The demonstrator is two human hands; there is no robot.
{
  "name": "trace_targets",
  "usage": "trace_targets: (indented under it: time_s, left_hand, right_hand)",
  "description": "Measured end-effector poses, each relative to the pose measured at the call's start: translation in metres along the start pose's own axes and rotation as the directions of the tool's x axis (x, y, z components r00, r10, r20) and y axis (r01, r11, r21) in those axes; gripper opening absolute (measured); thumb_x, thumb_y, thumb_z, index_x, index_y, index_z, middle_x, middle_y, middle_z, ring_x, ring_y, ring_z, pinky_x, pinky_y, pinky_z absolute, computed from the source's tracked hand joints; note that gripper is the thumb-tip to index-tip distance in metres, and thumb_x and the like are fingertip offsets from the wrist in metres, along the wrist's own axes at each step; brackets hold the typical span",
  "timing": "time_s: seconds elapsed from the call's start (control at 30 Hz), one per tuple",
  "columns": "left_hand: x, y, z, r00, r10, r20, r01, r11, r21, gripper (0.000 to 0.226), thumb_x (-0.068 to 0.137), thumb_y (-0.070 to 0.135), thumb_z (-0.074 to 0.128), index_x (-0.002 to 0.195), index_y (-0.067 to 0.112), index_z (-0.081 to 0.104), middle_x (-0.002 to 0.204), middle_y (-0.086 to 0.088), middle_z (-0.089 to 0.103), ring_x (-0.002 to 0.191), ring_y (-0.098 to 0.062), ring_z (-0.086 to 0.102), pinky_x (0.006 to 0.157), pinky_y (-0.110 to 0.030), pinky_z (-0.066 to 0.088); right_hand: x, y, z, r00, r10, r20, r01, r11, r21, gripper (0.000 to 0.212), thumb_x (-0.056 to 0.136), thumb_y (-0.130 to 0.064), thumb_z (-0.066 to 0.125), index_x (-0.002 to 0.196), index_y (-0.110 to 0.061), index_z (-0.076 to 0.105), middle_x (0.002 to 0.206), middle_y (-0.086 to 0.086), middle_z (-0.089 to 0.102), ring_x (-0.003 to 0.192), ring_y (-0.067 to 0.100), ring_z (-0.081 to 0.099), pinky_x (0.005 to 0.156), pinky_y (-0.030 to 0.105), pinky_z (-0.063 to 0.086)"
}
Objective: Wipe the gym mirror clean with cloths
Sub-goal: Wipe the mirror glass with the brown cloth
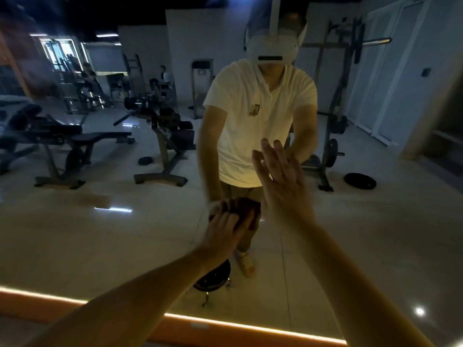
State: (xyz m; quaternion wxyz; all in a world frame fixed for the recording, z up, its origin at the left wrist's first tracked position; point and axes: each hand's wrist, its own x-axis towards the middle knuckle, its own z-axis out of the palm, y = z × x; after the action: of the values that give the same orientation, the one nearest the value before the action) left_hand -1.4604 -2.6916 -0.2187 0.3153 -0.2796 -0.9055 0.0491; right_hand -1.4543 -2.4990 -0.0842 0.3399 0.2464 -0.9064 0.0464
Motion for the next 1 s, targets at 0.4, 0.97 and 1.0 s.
trace_targets:
  time_s: [0.4, 0.97, 1.0]
  left_hand:
    - [0.028, -0.088, -0.081, 0.959, -0.138, -0.247, 0.140, 0.990, -0.012, 0.044, 0.104, 0.030, 0.043, 0.147, 0.029, 0.051, 0.116, -0.017, 0.056, 0.104, -0.034, 0.055, 0.093, -0.054, 0.055]
    - [0.054, -0.083, -0.064, 0.910, 0.359, -0.207, -0.319, 0.926, 0.203, 0.075, 0.082, 0.024, 0.075, 0.152, 0.021, 0.049, 0.116, -0.009, 0.060, 0.104, -0.030, 0.059, 0.095, -0.047, 0.050]
    - [0.074, -0.097, -0.088, 0.901, 0.304, -0.311, -0.247, 0.946, 0.209, 0.070, 0.086, 0.022, 0.070, 0.152, 0.020, 0.048, 0.117, -0.014, 0.058, 0.107, -0.034, 0.058, 0.098, -0.052, 0.048]
  right_hand:
    - [-0.016, 0.022, -0.018, 0.997, 0.070, -0.024, -0.072, 0.992, -0.101, 0.081, 0.092, -0.010, 0.043, 0.165, -0.013, 0.007, 0.172, 0.007, -0.009, 0.159, 0.026, -0.008, 0.128, 0.053, 0.008]
    - [0.005, 0.001, -0.056, 0.978, 0.207, -0.031, -0.209, 0.959, -0.191, 0.087, 0.094, -0.007, 0.058, 0.165, -0.017, 0.008, 0.172, 0.004, -0.007, 0.159, 0.025, -0.001, 0.127, 0.054, 0.013]
    - [0.014, 0.005, -0.066, 0.976, 0.206, -0.062, -0.215, 0.955, -0.206, 0.087, 0.094, -0.007, 0.060, 0.165, -0.016, 0.010, 0.173, 0.006, -0.003, 0.159, 0.027, 0.001, 0.127, 0.054, 0.013]
